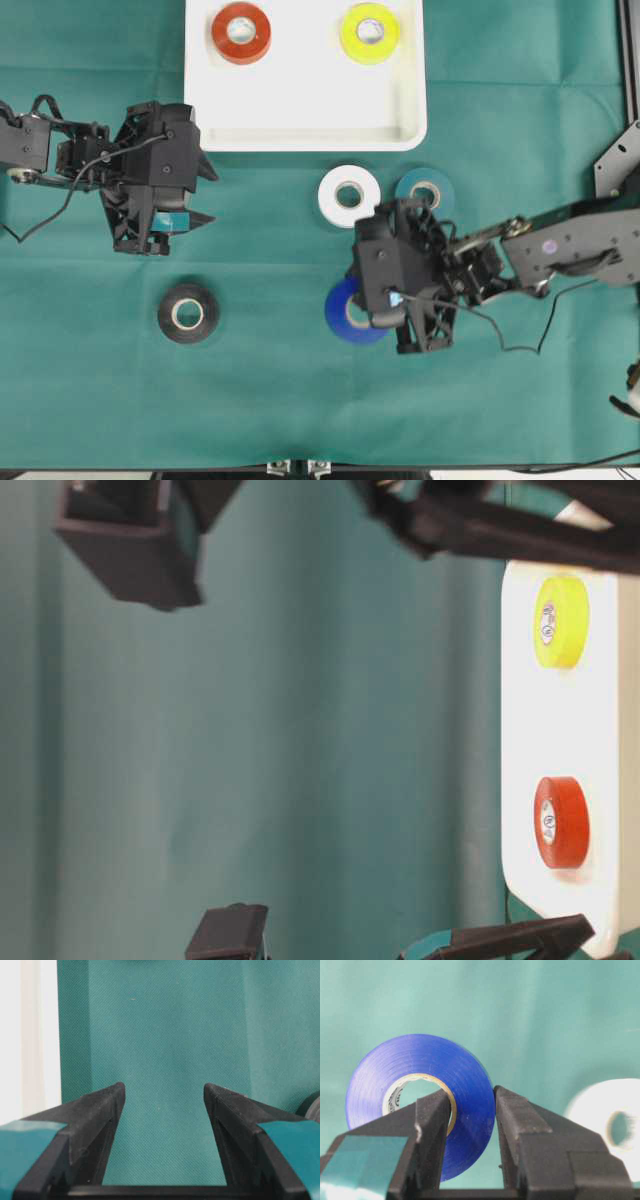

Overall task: Put the tape alternately from left to right into the white case.
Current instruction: 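Lift the blue roll and carry it toward the white tray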

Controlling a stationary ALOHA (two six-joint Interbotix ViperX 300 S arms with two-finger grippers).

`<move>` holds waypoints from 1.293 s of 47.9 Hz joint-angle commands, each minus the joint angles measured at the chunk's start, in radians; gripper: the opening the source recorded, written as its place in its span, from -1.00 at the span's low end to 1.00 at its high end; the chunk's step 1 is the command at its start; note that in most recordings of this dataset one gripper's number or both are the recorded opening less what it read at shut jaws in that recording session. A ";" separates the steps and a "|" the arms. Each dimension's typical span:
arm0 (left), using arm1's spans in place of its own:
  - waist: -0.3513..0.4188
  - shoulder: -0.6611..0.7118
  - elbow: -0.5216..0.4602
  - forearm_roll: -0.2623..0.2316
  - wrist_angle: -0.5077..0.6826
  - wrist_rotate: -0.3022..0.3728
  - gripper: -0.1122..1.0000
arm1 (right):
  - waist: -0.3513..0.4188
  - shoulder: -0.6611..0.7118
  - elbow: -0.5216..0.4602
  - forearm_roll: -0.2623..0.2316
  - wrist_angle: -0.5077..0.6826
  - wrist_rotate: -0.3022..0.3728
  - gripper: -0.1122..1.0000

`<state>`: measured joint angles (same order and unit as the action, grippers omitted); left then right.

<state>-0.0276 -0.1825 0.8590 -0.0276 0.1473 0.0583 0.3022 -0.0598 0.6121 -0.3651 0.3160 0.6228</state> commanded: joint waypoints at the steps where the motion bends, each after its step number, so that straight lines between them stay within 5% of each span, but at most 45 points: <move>1: -0.003 -0.012 -0.020 -0.002 -0.003 -0.003 0.96 | -0.023 -0.051 -0.009 -0.051 0.011 0.003 -0.26; 11: -0.003 -0.012 -0.015 -0.002 -0.003 -0.014 0.96 | -0.100 -0.080 -0.003 -0.117 0.011 0.008 -0.26; 38: -0.008 -0.012 -0.018 -0.002 -0.003 -0.015 0.96 | -0.347 -0.114 0.041 -0.173 0.002 -0.003 -0.26; 62: -0.008 -0.012 -0.020 -0.002 -0.003 -0.015 0.96 | -0.626 -0.077 0.121 -0.210 -0.195 -0.002 -0.26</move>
<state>-0.0322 -0.1825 0.8606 -0.0276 0.1473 0.0445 -0.2945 -0.1381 0.7363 -0.5722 0.1580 0.6213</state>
